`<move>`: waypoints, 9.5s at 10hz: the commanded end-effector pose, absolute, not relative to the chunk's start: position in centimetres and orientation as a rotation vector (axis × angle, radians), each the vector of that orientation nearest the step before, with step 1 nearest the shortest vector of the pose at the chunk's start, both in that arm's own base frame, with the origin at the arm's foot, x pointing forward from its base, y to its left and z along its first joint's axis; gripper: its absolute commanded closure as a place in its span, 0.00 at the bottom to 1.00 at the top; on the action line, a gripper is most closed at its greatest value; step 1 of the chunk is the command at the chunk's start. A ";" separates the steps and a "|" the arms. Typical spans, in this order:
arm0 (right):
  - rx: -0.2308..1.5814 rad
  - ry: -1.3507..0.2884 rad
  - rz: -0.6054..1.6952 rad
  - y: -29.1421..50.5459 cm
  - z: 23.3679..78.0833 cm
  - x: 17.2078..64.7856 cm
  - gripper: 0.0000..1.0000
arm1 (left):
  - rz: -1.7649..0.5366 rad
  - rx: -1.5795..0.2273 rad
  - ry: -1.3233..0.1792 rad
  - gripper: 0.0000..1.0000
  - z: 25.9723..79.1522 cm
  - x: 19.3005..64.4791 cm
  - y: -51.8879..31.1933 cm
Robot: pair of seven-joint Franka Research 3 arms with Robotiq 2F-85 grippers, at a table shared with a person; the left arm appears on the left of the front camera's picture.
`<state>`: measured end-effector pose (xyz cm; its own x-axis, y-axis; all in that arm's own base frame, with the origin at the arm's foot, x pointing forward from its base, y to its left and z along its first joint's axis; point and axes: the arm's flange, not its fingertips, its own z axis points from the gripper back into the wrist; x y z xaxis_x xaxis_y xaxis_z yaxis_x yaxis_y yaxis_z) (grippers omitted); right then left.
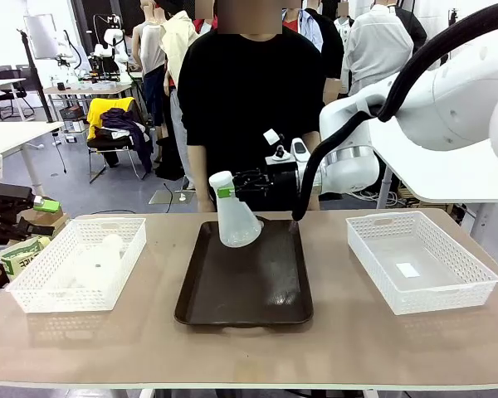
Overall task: Prepare the laboratory tools.
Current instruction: Place the picked Big flask upright in the Handle tray as instructed by the person, then pick up the Big flask that the person points to.
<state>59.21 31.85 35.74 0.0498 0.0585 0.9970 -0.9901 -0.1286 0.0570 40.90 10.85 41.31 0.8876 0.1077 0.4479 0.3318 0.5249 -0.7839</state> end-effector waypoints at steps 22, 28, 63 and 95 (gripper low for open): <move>1.281 -1.224 1.085 31.7 28.3 64.1 0.00 | -0.146 -1.034 -0.494 0.00 41.4 40.9 10.9; 1.257 -1.145 0.999 30.6 28.3 62.9 0.00 | -0.146 -1.034 -0.494 0.00 41.4 40.9 10.9; 0.448 -1.146 0.723 5.3 40.6 55.9 0.00 | -0.146 -1.034 -0.494 0.00 41.4 40.9 10.9; 0.448 -1.146 0.723 5.3 40.6 55.9 0.00 | 0.182 0.001 -0.154 0.00 33.5 61.9 -3.4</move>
